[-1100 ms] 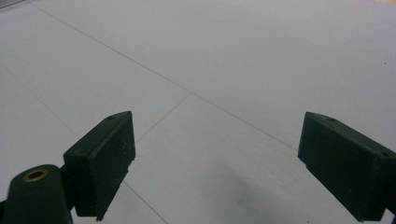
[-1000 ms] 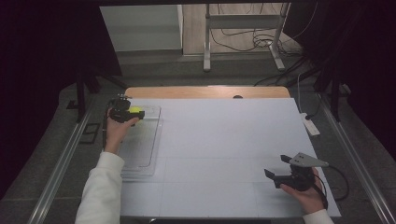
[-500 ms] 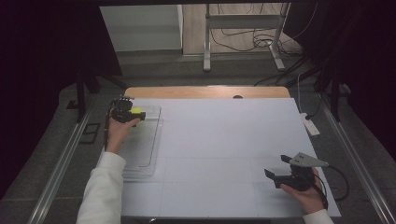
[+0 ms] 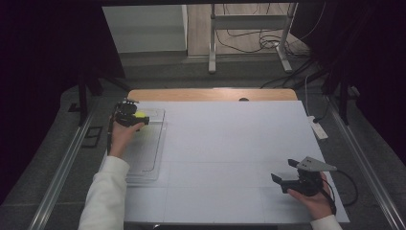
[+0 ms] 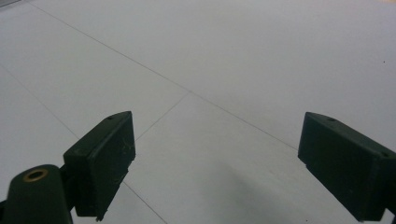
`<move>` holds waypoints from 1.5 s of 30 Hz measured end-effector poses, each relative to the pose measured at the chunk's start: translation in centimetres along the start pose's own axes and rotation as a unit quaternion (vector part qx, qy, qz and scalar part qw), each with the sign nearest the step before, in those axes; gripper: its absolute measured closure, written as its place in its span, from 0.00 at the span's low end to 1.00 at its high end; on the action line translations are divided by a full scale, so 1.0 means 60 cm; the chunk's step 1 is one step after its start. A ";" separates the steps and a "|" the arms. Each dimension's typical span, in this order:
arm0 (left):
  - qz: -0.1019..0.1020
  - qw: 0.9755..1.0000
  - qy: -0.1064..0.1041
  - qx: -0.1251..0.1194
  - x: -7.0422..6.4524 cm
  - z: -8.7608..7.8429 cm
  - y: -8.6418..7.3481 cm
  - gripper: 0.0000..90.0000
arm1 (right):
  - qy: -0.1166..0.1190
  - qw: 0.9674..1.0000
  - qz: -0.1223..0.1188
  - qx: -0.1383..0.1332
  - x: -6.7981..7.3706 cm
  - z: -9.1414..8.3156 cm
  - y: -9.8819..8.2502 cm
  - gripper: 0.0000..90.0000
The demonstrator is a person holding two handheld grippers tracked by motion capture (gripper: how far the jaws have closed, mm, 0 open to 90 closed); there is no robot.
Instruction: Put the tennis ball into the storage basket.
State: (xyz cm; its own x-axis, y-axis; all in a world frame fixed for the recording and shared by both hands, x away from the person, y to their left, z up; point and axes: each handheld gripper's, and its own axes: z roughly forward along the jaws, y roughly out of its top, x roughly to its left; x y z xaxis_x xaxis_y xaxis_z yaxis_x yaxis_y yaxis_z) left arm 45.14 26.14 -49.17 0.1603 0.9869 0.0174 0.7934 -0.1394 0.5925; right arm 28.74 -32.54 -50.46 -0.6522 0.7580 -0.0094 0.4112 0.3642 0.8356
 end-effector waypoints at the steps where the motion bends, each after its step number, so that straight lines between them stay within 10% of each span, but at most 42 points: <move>1: 0.001 1.000 0.000 0.001 0.000 0.001 0.000 0.30 | 0.001 1.000 0.001 0.000 0.000 0.000 0.000 0.13; 25: 0.003 1.000 0.006 0.014 0.000 0.006 -0.002 0.20 | 0.000 1.000 0.001 0.001 0.000 0.000 0.000 0.13; 45: -0.031 0.996 -0.055 -0.063 0.007 -0.041 -0.014 0.17 | -0.002 1.000 0.000 0.000 0.001 -0.001 0.001 0.13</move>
State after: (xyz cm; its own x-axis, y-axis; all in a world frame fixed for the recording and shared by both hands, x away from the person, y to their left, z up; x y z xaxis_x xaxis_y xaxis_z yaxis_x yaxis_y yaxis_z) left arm 43.10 26.89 -47.68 0.1817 0.9776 -0.1061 0.7254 -0.0604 0.6857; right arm 28.69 -32.50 -50.39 -0.6503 0.7596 -0.0118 0.4106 0.3645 0.8358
